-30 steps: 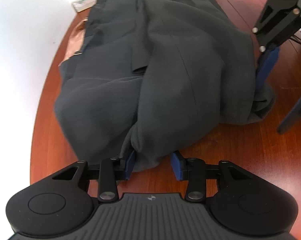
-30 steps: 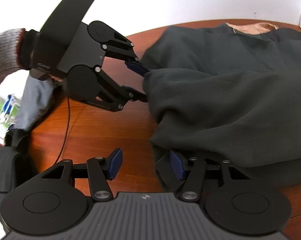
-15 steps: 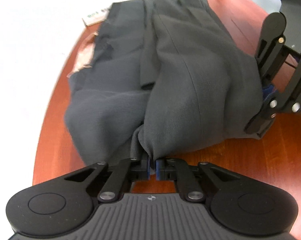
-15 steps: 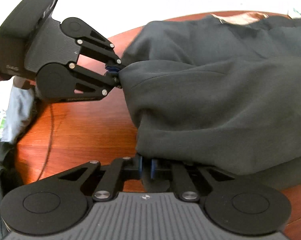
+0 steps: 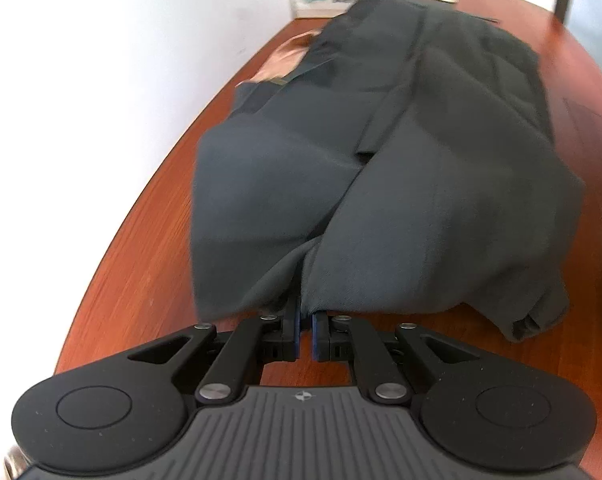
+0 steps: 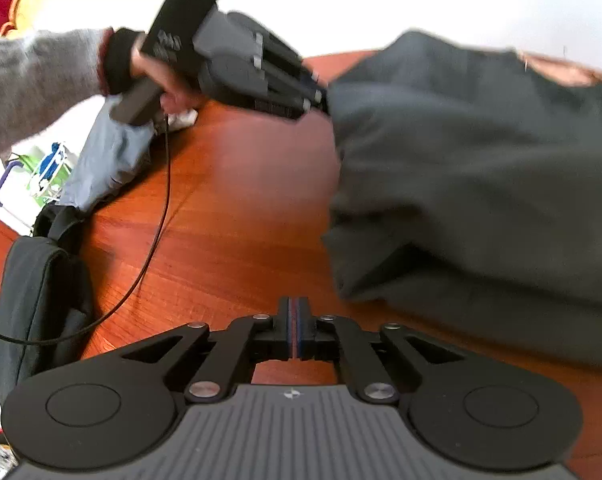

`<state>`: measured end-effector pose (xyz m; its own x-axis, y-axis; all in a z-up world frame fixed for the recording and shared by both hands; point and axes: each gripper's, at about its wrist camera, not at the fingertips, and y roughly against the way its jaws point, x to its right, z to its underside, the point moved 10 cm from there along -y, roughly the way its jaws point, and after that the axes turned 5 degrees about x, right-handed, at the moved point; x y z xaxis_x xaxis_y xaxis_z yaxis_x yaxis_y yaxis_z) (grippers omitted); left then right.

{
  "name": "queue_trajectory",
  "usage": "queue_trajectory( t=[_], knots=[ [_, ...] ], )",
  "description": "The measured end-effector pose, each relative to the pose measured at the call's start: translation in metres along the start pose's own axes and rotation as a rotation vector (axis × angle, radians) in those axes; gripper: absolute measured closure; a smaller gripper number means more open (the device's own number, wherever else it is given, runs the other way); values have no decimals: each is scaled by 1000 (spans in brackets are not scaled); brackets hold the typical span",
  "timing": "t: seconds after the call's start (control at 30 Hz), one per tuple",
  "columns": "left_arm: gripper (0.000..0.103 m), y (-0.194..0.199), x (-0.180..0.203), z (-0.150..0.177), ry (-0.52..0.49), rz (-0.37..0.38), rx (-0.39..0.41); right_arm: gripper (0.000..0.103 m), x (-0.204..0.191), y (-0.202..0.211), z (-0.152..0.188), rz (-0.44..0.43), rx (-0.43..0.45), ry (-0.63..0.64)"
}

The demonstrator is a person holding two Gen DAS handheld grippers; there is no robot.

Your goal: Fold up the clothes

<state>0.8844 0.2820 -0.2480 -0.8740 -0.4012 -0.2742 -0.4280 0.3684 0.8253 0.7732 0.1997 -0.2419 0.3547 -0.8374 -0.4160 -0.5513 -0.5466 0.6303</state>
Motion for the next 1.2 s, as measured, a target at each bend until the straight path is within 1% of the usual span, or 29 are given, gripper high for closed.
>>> queue_trajectory(
  t=[0.03, 0.1, 0.17, 0.2, 0.23, 0.27, 0.37, 0.4, 0.43, 0.5, 0.53, 0.6, 0.63, 0.7, 0.73, 0.77, 0.87, 1.0, 1.03, 1.07, 1.1, 1.13, 1.2],
  knots=[
    [98, 2, -3, 3, 23, -21, -5, 87, 5, 6, -3, 10, 11, 4],
    [98, 8, -9, 8, 75, -67, -12, 72, 26, 24, -10, 59, 47, 2],
    [98, 14, -19, 12, 126, -127, -14, 67, 56, 41, -18, 117, 76, -18],
    [98, 19, -22, 13, 147, -146, -17, 60, 71, 48, -21, 149, 85, -29],
    [98, 25, -23, 14, 169, -156, -19, 57, 86, 55, -23, 178, 94, -41],
    [98, 30, -23, 14, 186, -160, -17, 54, 95, 58, -24, 193, 99, -46],
    [98, 49, -11, 7, 216, -154, 6, 50, 147, 81, -27, 289, 118, -81],
    [98, 49, -7, 3, 219, -153, 10, 50, 167, 90, -29, 321, 124, -95],
    [97, 49, -1, -3, 221, -152, 16, 49, 175, 93, -29, 334, 128, -99],
    [97, 54, 15, -14, 225, -152, 27, 42, 210, 109, -33, 398, 145, -89],
    [97, 56, 23, -19, 230, -151, 29, 40, 217, 112, -32, 406, 147, -87],
    [97, 57, 39, -25, 232, -147, 31, 34, 242, 120, -35, 431, 156, -85],
    [96, 57, 50, -30, 230, -142, 32, 33, 248, 121, -34, 435, 158, -85],
    [83, 56, 63, -39, 236, -134, 29, 23, 267, 122, -37, 442, 157, -84],
    [75, 56, 71, -42, 244, -127, 24, 21, 275, 121, -38, 443, 155, -83],
    [72, 56, 78, -45, 250, -121, 20, 19, 287, 120, -41, 443, 150, -76],
    [70, 48, 97, -56, 270, -105, 9, 16, 306, 112, -50, 443, 145, -58],
    [63, 48, 118, -56, 340, -86, -20, 16, 339, 98, -56, 394, 105, -80],
    [60, 47, 125, -53, 356, -88, -30, 16, 340, 97, -57, 380, 98, -88],
    [60, 45, 129, -51, 368, -93, -37, 19, 348, 90, -58, 338, 83, -110],
    [60, 42, 134, -49, 388, -101, -45, 30, 348, 88, -57, 315, 78, -124],
    [59, 36, 138, -46, 414, -113, -55, 38, 347, 87, -57, 293, 73, -138],
    [59, 27, 142, -43, 453, -139, -70, 83, 347, 85, -56, 241, 67, -166]
  ],
)
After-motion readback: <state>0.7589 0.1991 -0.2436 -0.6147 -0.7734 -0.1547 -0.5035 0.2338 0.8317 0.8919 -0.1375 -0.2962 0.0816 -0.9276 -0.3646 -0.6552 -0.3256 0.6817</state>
